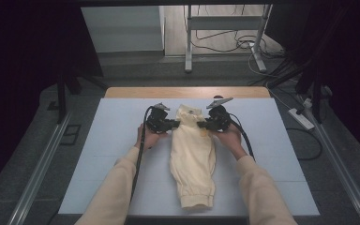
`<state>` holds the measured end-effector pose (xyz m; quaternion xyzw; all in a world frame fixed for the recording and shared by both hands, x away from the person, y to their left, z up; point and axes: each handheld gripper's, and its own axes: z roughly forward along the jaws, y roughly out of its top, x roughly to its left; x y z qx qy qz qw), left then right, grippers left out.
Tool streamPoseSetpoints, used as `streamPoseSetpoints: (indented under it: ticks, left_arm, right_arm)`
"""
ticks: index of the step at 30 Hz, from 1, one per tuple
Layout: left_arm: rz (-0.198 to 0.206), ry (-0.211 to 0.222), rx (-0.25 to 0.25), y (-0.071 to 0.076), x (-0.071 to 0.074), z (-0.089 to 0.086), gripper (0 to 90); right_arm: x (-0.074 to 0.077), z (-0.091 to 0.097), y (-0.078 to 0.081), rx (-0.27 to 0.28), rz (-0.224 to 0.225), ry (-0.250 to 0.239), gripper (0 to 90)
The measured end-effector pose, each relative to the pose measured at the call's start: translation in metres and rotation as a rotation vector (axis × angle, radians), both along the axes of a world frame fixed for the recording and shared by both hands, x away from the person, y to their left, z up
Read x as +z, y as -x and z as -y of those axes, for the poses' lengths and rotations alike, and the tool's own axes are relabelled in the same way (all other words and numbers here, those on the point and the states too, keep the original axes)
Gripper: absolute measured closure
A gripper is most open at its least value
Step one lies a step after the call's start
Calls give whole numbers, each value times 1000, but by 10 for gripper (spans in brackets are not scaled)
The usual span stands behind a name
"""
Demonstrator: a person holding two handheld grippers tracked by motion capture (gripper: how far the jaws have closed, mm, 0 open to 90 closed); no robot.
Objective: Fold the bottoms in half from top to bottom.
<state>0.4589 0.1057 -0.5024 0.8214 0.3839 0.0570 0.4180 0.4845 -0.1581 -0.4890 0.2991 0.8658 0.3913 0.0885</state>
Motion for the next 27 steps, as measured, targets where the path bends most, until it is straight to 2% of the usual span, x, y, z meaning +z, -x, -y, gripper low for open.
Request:
streamPoseSetpoints:
  ticks: [11,27]
  left_arm:
    - [30,6,-7,3,9,2,824]
    - [29,13,-9,2,10,3,827]
  right_arm:
    - [10,5,3,1,11,-21,745]
    - [12,6,4,0,17,-14,746]
